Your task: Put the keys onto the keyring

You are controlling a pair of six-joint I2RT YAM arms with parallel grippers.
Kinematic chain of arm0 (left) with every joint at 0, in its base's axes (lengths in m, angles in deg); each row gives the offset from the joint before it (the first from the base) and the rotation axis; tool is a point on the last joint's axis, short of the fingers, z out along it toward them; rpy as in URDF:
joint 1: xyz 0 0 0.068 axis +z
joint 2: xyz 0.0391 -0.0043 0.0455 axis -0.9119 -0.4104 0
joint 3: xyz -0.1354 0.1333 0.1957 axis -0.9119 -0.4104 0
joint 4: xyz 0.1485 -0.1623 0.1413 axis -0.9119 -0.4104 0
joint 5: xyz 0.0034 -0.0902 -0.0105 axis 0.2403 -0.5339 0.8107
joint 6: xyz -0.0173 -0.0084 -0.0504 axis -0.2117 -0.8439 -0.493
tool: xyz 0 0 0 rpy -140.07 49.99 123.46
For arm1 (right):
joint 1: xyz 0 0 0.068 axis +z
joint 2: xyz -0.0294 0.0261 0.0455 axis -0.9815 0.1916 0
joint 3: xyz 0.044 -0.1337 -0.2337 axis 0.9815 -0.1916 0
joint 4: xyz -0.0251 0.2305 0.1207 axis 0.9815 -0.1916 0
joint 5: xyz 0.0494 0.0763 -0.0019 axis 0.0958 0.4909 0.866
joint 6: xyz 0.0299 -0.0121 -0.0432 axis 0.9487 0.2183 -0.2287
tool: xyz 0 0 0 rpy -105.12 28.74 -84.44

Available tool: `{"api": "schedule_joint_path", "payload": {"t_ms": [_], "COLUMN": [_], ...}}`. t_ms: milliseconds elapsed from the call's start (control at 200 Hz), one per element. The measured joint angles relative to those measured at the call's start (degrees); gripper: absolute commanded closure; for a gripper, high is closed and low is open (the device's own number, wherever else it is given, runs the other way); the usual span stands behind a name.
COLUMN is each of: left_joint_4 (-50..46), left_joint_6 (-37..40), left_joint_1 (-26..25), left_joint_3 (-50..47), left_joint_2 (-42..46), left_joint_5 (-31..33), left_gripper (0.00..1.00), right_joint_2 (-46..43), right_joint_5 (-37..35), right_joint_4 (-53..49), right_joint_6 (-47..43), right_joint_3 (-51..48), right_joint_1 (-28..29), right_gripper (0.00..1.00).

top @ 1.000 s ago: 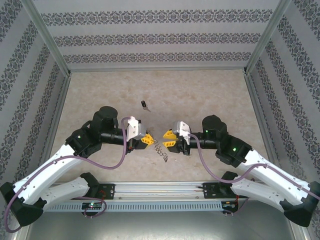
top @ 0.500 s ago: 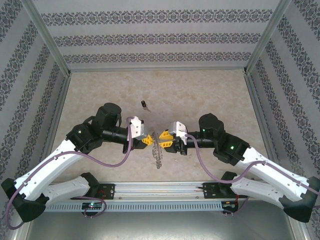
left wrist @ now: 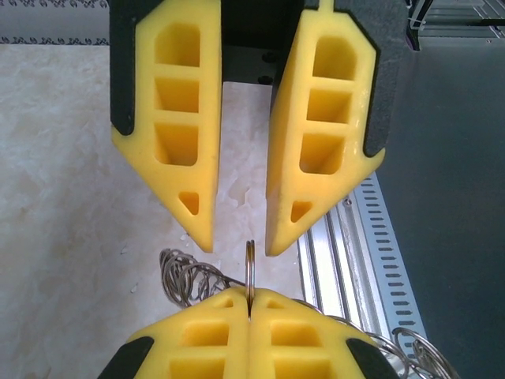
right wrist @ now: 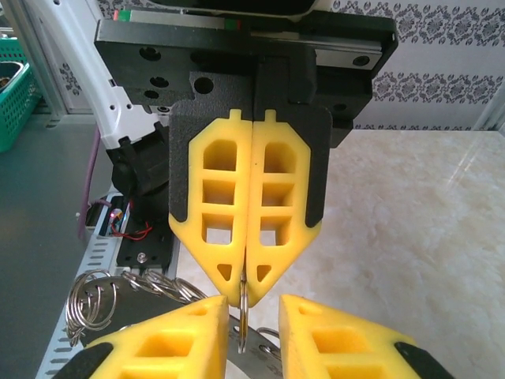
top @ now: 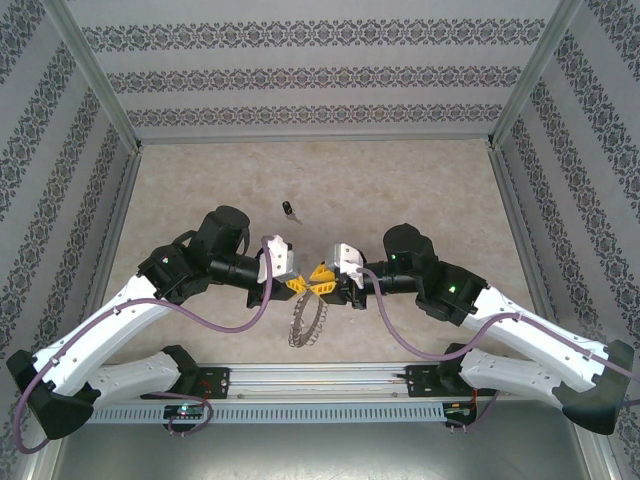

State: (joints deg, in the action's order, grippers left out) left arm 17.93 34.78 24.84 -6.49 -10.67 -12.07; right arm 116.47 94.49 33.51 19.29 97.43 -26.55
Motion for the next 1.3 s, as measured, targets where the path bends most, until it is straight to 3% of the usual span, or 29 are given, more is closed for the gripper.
{"api": "schedule_joint_path", "payload": {"t_ms": [669, 1299], "left_joint_4": [0.31, 13.73], "left_joint_6": [-0.07, -8.79], "left_joint_1": [-0.37, -0.37], "left_joint_3": [0.07, -7.28], "left_joint_2": [0.59, 4.79], "left_joint_5": [1.27, 0.15], "left_gripper": [1.0, 1.0], "right_joint_2": [-0.26, -1.75], "right_joint_5": [-0.42, -0.42], "right_joint_4": [-0.98, -1.09], "right_joint_6": [-0.22, -0.13], "right_joint_3": [0.0, -0.02], "right_joint_1": [0.0, 0.0], "right_gripper": [0.75, 0.75]}}
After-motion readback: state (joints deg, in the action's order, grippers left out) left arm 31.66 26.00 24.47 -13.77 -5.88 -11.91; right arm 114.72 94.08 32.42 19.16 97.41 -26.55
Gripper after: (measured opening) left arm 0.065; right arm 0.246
